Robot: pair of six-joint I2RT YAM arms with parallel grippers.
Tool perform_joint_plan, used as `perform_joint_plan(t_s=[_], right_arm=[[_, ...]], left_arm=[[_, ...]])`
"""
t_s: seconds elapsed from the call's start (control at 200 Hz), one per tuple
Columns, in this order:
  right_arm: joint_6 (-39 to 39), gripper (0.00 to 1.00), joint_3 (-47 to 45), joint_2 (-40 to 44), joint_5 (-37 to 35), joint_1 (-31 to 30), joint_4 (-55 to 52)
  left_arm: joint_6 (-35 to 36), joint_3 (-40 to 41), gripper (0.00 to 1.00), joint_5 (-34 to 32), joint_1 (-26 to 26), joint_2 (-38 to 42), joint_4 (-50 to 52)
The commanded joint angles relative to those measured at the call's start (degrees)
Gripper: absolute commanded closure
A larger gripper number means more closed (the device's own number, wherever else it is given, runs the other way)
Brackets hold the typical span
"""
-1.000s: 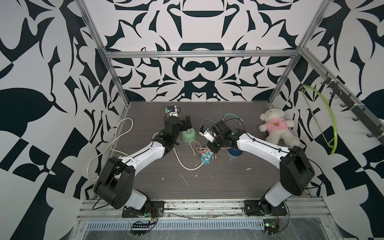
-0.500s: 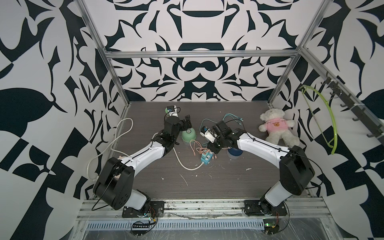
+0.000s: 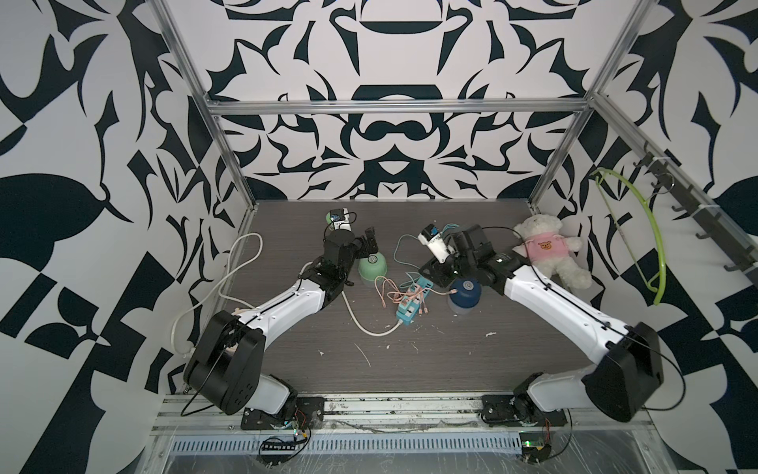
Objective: Charge the cordless meat grinders
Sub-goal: Pick up the charging cable from the center of the board.
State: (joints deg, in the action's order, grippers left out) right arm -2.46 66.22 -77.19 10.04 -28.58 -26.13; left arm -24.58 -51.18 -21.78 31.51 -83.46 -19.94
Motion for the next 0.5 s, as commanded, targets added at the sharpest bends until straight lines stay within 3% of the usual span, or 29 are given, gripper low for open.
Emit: perform_joint_plan(t_s=[0.0, 0.155, 0.36, 0.43, 0.495], right_arm=[[13.2, 0.61, 1.5, 1.7, -9.9, 6.3, 1.8], [27.7, 0.66, 9.8, -9.4, -15.7, 15.4, -9.1], [40.8, 0.65, 22.8, -26.5, -16.7, 19.8, -14.2], [41.0, 0.65, 27.4, -31.9, -15.6, 20.4, -14.2], [34.5, 0.65, 32.3, -37.3, -14.6, 21.1, -13.4]], left_arm=[[2.2, -0.3, 0.01, -3.1, -0.3, 1.6, 0.8], [4.4, -3.7, 0.01, -1.3, -1.4, 0.8, 4.9], [6.2, -4.4, 0.01, -0.2, -1.5, 1.1, 5.6], [6.2, -4.4, 0.01, -0.3, -1.5, 1.2, 5.7], [6.2, -4.4, 0.01, -0.5, -1.4, 1.3, 5.8]])
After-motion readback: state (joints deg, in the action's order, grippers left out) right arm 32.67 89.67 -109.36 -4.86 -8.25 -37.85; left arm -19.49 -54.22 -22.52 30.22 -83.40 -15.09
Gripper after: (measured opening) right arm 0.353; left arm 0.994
